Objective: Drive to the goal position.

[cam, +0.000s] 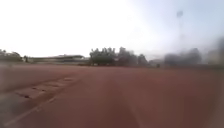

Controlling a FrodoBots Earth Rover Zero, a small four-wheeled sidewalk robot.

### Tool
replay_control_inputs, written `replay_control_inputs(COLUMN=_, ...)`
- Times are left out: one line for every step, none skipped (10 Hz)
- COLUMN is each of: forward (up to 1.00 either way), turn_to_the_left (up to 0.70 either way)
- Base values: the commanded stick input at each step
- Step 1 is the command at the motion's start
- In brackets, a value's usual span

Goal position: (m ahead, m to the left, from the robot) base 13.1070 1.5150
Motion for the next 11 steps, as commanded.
replay_control_inputs(forward=0.7, turn_to_the_left=0.0)
replay_control_inputs(forward=0.7, turn_to_the_left=0.0)
replay_control_inputs(forward=0.7, turn_to_the_left=0.0)
replay_control_inputs(forward=0.7, turn_to_the_left=0.0)
replay_control_inputs(forward=0.7, turn_to_the_left=0.0)
replay_control_inputs(forward=0.7, turn_to_the_left=0.0)
replay_control_inputs(forward=0.7, turn_to_the_left=0.0)
replay_control_inputs(forward=0.7, turn_to_the_left=0.0)
replay_control_inputs(forward=0.7, turn_to_the_left=0.0)
replay_control_inputs(forward=0.7, turn_to_the_left=0.0)
replay_control_inputs(forward=0.7, turn_to_the_left=0.0)
